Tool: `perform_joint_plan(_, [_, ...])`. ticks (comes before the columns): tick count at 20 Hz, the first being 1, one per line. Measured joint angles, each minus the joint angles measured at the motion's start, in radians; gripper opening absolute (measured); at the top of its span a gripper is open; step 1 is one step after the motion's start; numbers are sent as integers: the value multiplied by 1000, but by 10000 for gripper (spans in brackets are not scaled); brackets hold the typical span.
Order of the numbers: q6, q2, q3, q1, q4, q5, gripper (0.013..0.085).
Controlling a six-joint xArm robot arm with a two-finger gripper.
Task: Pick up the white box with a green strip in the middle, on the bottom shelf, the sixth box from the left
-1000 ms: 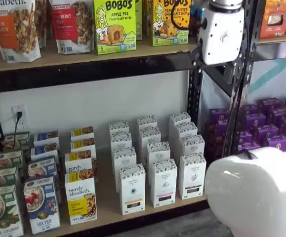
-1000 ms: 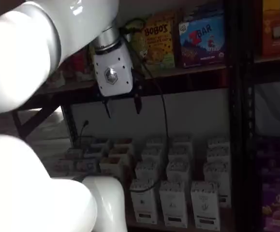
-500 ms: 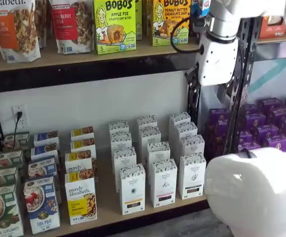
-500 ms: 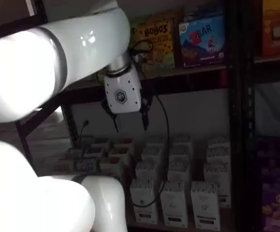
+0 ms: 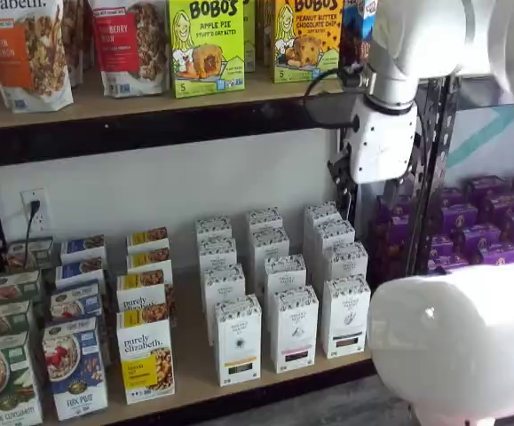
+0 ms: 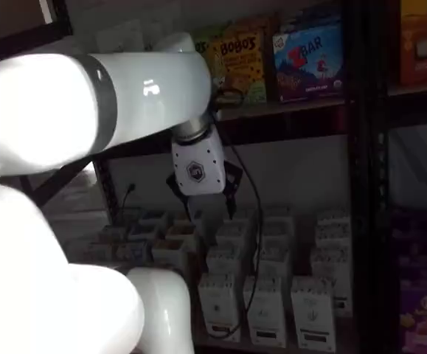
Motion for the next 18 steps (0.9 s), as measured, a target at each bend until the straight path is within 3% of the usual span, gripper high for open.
perform_joint_plan(4, [-14, 35, 34, -16, -7, -47, 850])
perform_joint_plan(7, [11, 65, 59, -13, -59, -90, 850])
perform_joint_plan(12, [-27, 113, 87, -39, -30, -157, 850])
perform_joint_plan(18, [-77, 193, 128, -63, 14, -297, 850])
